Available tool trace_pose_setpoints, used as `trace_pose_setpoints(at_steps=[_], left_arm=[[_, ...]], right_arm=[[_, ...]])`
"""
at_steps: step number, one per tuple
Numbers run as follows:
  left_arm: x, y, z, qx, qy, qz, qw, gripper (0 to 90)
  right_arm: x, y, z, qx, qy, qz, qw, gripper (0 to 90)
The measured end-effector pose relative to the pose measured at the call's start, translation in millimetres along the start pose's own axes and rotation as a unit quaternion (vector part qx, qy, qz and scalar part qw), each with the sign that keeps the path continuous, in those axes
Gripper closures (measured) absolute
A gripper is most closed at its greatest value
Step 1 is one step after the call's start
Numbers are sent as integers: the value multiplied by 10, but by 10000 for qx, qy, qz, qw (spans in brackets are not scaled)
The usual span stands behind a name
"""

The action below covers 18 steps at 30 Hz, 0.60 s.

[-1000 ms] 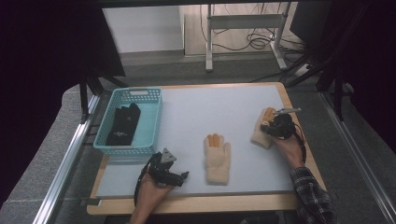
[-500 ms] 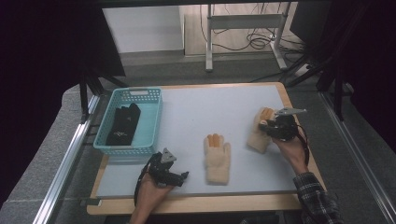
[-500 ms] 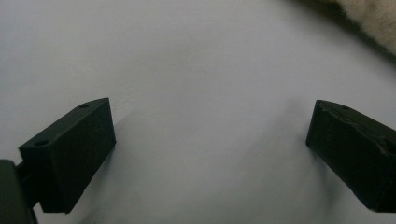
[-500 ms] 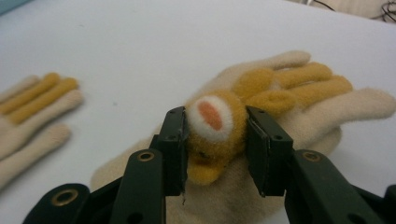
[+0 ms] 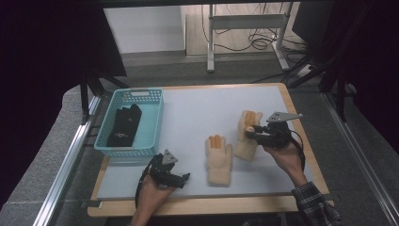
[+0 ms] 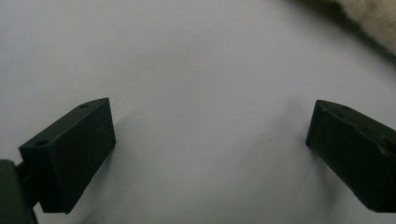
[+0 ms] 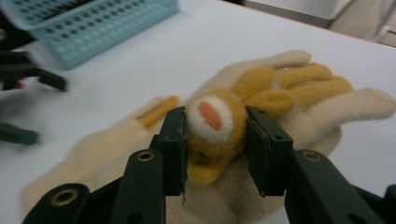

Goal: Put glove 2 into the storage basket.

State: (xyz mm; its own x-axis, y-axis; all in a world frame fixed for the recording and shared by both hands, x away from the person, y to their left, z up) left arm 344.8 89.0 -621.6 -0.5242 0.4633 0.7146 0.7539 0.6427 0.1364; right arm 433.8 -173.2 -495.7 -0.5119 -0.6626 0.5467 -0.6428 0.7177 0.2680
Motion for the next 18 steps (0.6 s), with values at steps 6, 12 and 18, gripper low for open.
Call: trace_pose_setpoints(at_steps=[6,12,18], left_arm=[[-3,-1,-3,20,-16,-10,10000,15],[-3,0,-4,18,-18,-9,10000,16],[-1,1,-1,6,-10,-8,10000,16]], right_arm=[[-54,422,66,239,182,-446,9986,602],[-237,757,240,485,497,-733,9949,601],[-430,853,384,557,716,-785,9928,600]])
Point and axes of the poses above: each handheld gripper's, and its own axes: x roughly backward along the jaws, z roughly out of its underside, y roughly to its left, the point moved 10 cm from there along -x, roughly forward along the jaws, and after that the axes turned 14 degrees about -x, right-handed, at the moved point
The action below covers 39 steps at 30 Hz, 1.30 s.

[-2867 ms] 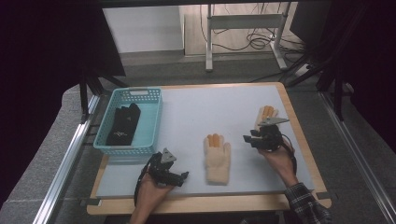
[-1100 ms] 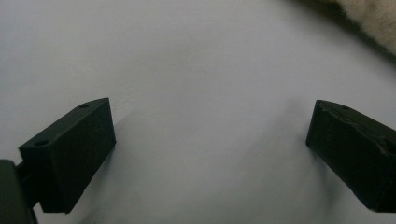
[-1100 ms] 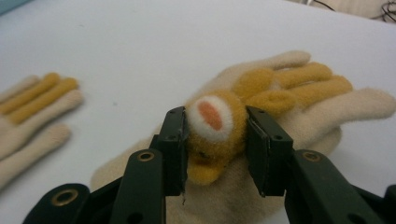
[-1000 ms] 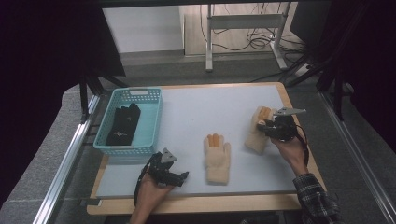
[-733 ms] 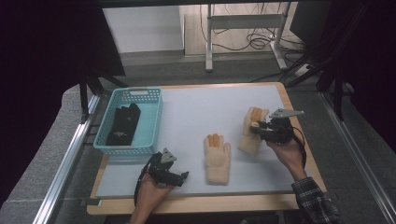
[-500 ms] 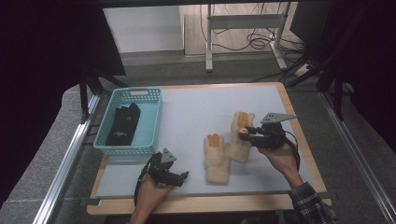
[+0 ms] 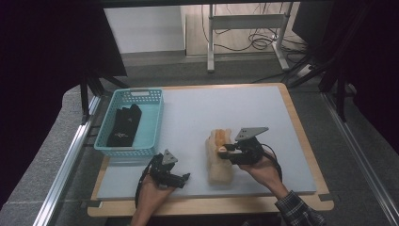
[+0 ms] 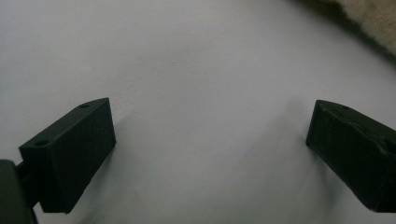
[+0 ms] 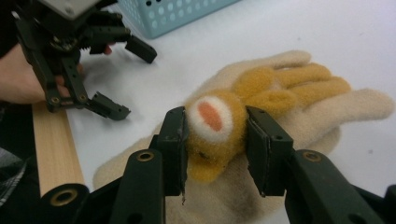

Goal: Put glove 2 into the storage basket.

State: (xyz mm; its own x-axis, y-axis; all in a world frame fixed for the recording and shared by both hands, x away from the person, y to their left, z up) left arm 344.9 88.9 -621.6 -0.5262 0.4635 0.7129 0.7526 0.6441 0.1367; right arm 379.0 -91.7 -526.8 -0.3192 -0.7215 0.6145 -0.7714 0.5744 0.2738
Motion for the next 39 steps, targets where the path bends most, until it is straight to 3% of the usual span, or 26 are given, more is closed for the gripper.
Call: trace_pose_setpoints(at_steps=[6,10,14,16,19,21,23,27,32,39], left_arm=[[2,1,2,-18,11,6,10000,15],[2,1,2,-16,10,6,10000,16],[2,1,2,-16,8,7,10000,16],[0,0,0,-3,1,1,10000,16],[0,0,0,-4,0,0,10000,16],[2,0,2,-15,8,4,10000,16],[2,1,2,-18,10,3,10000,16],[2,-2,2,-4,8,5,10000,16],[2,-2,2,-4,8,5,10000,16],[2,-2,2,-3,9,5,10000,16]], right_arm=[[-191,-75,127,-19,193,127,9997,592],[-323,-121,229,-89,273,148,9995,527],[-266,-117,172,-83,166,159,9997,482],[-119,-164,66,-62,-11,260,9996,459],[-40,-215,37,-93,-69,336,9994,466],[74,-352,77,-176,-66,510,9985,562],[86,-374,93,-184,-51,542,9983,598],[121,-480,322,-283,190,605,9976,803],[77,-454,515,-326,377,499,9975,864],[-32,-409,657,-313,528,425,9972,868]])
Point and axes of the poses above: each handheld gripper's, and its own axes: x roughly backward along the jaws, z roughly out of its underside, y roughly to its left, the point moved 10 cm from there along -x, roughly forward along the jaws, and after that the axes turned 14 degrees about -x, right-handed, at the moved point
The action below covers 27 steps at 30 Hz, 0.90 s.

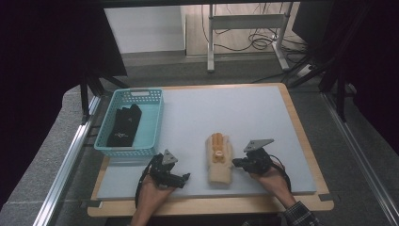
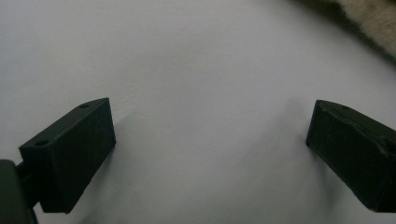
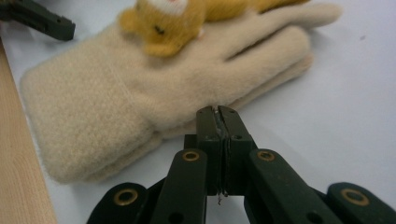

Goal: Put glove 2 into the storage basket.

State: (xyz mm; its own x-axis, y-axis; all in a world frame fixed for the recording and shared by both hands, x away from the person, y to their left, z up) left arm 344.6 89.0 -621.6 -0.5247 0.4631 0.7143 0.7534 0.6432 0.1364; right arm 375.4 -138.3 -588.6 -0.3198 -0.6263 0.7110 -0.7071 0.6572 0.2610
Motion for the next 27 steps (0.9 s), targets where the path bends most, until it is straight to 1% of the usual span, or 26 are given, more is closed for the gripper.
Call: trace_pose_setpoints(at_steps=[2,3,7,9,10,11,12,14,15,17,19,23,24,26,27], left_arm=[[0,0,0,2,0,1,10000,16],[0,0,0,2,0,1,10000,16],[1,1,1,6,-1,1,10000,16],[3,1,1,13,-2,1,10000,17],[5,4,3,29,1,-13,10000,19],[5,4,3,29,1,-13,10000,19],[10,5,8,60,11,-35,10000,18],[16,5,13,95,10,-38,9999,19],[26,4,22,132,-5,-51,9999,24],[38,2,36,128,-8,-40,9999,26],[65,6,65,101,-22,-14,9999,31],[87,20,91,76,-41,-6,10000,40],[95,27,101,78,-41,-19,10000,36],[106,48,122,102,-22,-45,9999,26],[110,71,140,140,3,-90,9999,26]], right_arm=[[-69,48,25,28,39,-66,10000,868],[-69,48,25,28,39,-66,10000,868],[-158,144,14,74,65,-142,9999,867],[-172,158,9,84,65,-154,9998,867],[-214,206,-2,99,73,-199,9997,866],[-214,206,-2,99,73,-199,9997,866],[-250,247,-19,137,78,-223,9996,865],[-262,262,-26,148,85,-227,9996,864],[-306,302,-51,186,76,-245,9995,861],[-320,315,-58,186,81,-250,9995,859],[-377,357,-97,234,78,-271,9993,853],[-437,396,-140,219,79,-275,9993,850],[-476,415,-168,238,75,-289,9993,850],[-489,423,-178,236,80,-289,9993,850],[-507,434,-191,233,90,-294,9993,850]])
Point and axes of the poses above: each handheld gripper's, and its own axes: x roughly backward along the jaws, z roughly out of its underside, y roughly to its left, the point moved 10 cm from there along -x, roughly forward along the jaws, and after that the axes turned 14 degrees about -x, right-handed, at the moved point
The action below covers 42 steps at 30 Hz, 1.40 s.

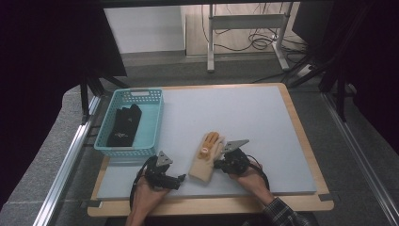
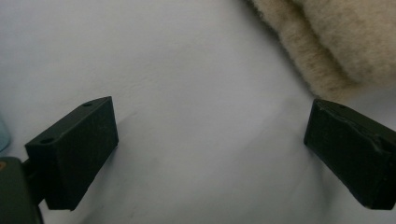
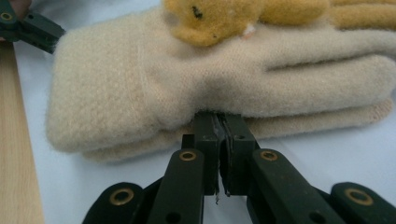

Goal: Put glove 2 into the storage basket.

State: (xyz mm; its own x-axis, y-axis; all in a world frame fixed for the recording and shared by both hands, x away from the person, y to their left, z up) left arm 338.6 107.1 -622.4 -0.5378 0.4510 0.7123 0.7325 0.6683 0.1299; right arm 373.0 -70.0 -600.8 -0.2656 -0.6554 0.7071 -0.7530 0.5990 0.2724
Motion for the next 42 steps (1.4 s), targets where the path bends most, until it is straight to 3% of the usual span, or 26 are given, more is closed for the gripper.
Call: trace_pose_setpoints(at_steps=[1,6,12,17,23,28,29,30,31,33,35,39,42], left_arm=[[12,43,27,101,7,-56,9999,7],[35,103,70,188,37,-129,9997,3],[36,109,77,196,39,-136,9997,0],[38,106,79,201,17,-140,9997,7],[36,104,79,223,-5,-157,9996,7],[32,103,77,261,-38,-180,9995,4],[32,104,78,265,-46,-182,9995,3],[32,104,78,265,-46,-182,9995,3],[33,104,81,258,-41,-185,9995,3],[33,104,81,258,-42,-186,9995,3],[32,103,80,257,-46,-185,9995,3],[31,103,81,251,-42,-188,9995,2],[31,103,81,248,-40,-187,9995,2]], right_arm=[[-45,11,-38,29,-9,2,10000,849],[-128,31,-108,38,-44,11,10000,848],[-256,67,-219,22,-74,25,10000,843],[-246,77,-216,56,-41,34,10000,803],[-85,-10,-190,82,-148,201,9997,719],[122,-165,-173,63,-295,410,9987,588],[226,-237,-153,28,-363,512,9980,524],[226,-237,-153,28,-363,512,9980,524],[323,-313,-129,-9,-439,599,9972,459],[412,-386,-105,-82,-497,675,9965,414],[459,-426,-88,-143,-519,715,9960,393],[703,-651,4,-404,-645,968,9924,320],[758,-701,31,-489,-682,979,9916,311]])
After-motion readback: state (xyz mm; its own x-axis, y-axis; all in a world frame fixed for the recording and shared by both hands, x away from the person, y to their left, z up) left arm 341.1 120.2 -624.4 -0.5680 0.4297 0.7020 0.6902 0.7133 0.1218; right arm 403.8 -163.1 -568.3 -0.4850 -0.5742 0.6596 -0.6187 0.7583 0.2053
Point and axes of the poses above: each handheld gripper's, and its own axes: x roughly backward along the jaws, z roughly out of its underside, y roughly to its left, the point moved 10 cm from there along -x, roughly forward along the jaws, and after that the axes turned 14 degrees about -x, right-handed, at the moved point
